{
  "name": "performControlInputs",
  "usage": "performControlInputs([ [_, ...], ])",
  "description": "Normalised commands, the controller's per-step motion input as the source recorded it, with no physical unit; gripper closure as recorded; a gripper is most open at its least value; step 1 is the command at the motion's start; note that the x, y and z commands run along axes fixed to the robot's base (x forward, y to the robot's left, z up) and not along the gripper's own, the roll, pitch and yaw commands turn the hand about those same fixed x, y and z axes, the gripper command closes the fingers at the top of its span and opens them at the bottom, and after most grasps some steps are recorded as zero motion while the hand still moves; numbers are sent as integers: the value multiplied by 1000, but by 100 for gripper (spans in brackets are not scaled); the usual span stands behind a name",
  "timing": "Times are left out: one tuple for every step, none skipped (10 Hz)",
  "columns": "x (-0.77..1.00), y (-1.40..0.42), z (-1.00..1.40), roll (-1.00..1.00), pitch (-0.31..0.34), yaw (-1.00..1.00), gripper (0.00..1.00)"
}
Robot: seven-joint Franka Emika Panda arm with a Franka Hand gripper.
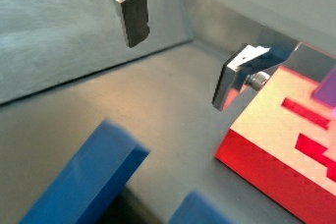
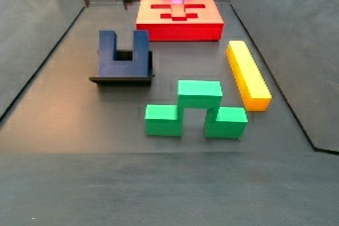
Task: Pick up the blue object. Move up. Place the blue object on the fixture. Regrasp the blue object. Move to above the board. Insert the blue object.
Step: Regrasp the blue object.
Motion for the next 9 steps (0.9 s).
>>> performControlInputs([
  [11, -589, 0, 1000, -34, -66, 0],
  [83, -534, -26, 1000, -23, -111, 0],
  [183, -509, -43, 1000, -6, -154, 0],
  [294, 0, 51, 463, -186, -66, 0],
  [334, 123, 109, 280, -246, 0, 0],
  [363, 394, 143, 114, -306, 143, 0],
  [351, 540, 111, 0, -309, 317, 0],
  [326, 454, 137, 134, -289, 349, 0],
  [194, 411, 223, 346, -260, 360, 0],
])
